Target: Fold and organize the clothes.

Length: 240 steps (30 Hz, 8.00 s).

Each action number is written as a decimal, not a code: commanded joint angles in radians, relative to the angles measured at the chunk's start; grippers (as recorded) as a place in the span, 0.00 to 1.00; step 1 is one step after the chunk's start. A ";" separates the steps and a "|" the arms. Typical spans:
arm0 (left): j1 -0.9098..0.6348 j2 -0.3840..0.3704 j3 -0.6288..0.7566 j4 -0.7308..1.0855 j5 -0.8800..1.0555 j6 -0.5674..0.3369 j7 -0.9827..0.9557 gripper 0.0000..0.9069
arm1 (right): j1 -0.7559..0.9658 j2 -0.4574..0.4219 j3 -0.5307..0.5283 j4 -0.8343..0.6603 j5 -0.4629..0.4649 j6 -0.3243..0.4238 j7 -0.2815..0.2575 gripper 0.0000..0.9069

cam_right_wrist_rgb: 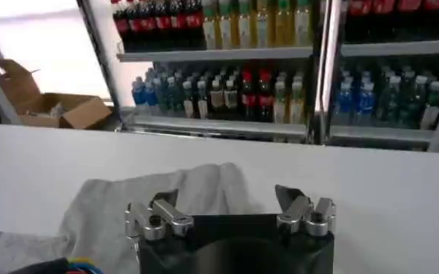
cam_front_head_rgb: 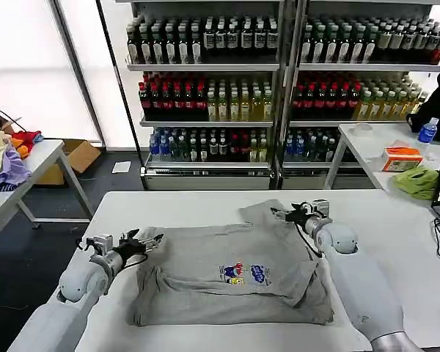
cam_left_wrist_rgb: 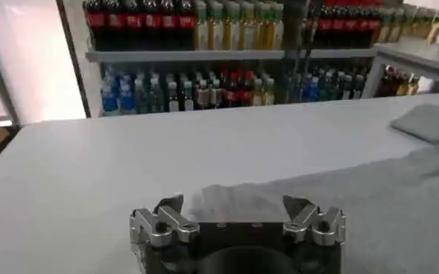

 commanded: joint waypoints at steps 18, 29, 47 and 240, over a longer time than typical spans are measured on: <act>-0.078 -0.010 0.082 0.119 0.020 0.005 0.071 0.01 | 0.018 0.031 -0.007 -0.022 0.022 -0.007 0.014 0.00; -0.082 0.014 0.050 0.035 -0.001 -0.012 0.048 0.01 | -0.089 -0.005 0.053 0.266 0.140 -0.045 0.047 0.00; 0.156 0.058 -0.104 -0.284 -0.057 -0.018 0.016 0.01 | -0.338 -0.085 0.182 0.569 0.166 -0.073 0.154 1.00; 0.627 -0.100 -0.025 -0.859 -0.001 -0.115 -0.373 0.00 | -1.060 -0.044 0.465 0.905 0.049 0.418 0.019 1.00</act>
